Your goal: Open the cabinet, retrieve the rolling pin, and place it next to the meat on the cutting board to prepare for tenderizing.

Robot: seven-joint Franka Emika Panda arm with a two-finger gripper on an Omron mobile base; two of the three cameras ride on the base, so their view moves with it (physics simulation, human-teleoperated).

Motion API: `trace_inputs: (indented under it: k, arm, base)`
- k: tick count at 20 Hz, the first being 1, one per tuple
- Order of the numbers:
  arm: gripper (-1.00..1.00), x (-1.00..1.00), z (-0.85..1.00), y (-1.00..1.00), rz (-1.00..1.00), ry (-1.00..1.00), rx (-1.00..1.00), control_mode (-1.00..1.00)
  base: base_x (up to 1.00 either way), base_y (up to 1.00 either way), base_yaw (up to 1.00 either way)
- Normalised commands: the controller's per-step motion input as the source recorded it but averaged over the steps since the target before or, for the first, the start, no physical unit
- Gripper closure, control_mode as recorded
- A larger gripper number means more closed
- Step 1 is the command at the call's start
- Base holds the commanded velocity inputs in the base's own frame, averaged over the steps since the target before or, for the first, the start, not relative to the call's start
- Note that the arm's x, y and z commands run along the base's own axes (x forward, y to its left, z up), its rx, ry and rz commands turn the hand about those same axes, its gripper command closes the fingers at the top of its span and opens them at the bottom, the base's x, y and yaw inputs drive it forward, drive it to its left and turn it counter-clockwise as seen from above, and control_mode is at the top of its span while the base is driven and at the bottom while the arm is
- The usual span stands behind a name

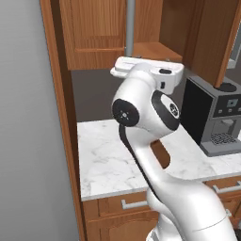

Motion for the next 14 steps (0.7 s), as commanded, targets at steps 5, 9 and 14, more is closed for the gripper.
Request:
trace_inputs:
  k: [5,9,14]
  arm:
    - [-1.00,0.28,0.24,0.00,0.16,-0.29,0.02,-1.00]
    - [-1.00,0.44,0.05,0.01,0.14,-0.07,0.02,-1.00]
    - [-1.00,0.47,0.00,0.00,0.04,0.07,0.00,-1.00]
  base:
    - [0.00,0.00,0.00]
    - [0.00,0.00,0.00]
    - [0.00,0.00,0.00]
